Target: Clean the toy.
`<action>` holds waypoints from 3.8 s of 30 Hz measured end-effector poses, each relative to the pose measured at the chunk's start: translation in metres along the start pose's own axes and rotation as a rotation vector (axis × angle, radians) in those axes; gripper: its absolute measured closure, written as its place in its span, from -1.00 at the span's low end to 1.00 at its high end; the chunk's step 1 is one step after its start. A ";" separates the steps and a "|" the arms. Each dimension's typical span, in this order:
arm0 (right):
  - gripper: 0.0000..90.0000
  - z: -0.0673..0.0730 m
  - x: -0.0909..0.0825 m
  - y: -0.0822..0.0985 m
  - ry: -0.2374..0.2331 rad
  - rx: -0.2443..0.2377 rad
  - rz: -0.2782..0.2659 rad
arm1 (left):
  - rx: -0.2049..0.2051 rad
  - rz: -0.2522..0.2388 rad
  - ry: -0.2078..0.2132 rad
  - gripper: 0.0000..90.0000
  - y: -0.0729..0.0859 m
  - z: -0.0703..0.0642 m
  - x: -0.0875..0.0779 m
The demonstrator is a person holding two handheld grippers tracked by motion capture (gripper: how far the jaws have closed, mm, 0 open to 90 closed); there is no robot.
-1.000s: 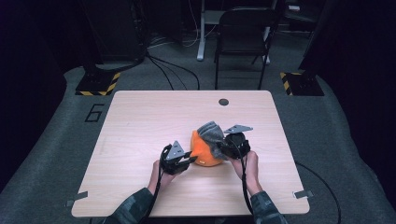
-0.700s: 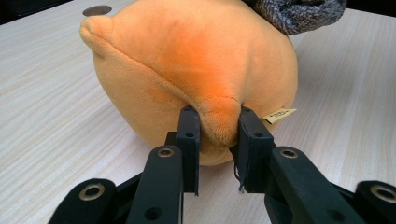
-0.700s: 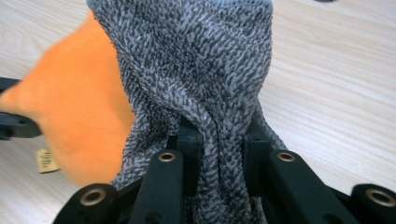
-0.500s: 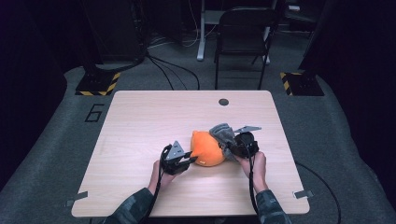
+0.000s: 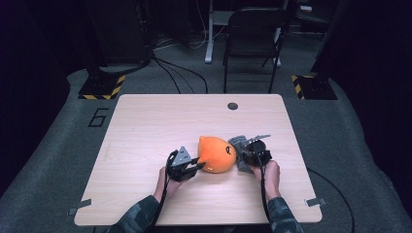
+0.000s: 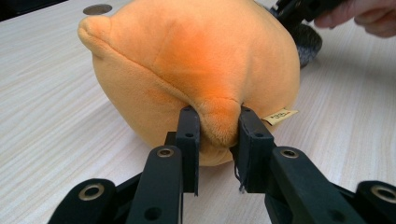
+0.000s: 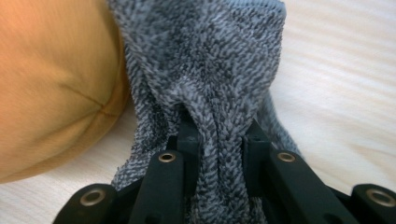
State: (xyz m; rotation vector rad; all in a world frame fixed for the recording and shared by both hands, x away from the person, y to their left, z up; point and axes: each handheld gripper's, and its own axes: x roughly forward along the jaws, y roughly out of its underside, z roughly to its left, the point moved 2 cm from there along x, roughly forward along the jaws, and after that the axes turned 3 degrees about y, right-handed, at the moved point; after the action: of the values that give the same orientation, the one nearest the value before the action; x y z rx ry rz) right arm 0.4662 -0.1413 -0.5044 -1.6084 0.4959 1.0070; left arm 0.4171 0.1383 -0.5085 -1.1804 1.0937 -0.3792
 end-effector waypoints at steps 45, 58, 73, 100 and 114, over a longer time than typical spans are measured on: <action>0.64 0.046 -0.049 -0.026 -0.121 -0.074 -0.200 | 0.014 0.000 0.002 0.61 -0.001 -0.004 0.000; 0.63 0.026 -0.035 -0.019 -0.084 -0.026 -0.165 | 0.014 -0.002 0.002 0.61 -0.001 -0.005 0.001; 0.64 0.009 0.000 -0.002 -0.016 0.003 -0.033 | 0.007 0.000 0.004 0.61 0.001 -0.003 0.001; 0.70 0.054 -0.049 -0.027 -0.069 -0.125 -0.191 | -0.004 0.004 0.001 0.59 0.003 -0.001 0.001; 0.72 0.054 -0.036 -0.025 -0.048 -0.142 -0.173 | 0.032 -0.001 0.005 -0.05 0.005 0.005 -0.001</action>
State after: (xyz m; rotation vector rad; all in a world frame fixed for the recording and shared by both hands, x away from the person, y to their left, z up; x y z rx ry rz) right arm 0.4465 -0.0899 -0.4614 -1.7168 0.2526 0.9647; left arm 0.4200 0.1437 -0.5127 -1.1524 1.0875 -0.3993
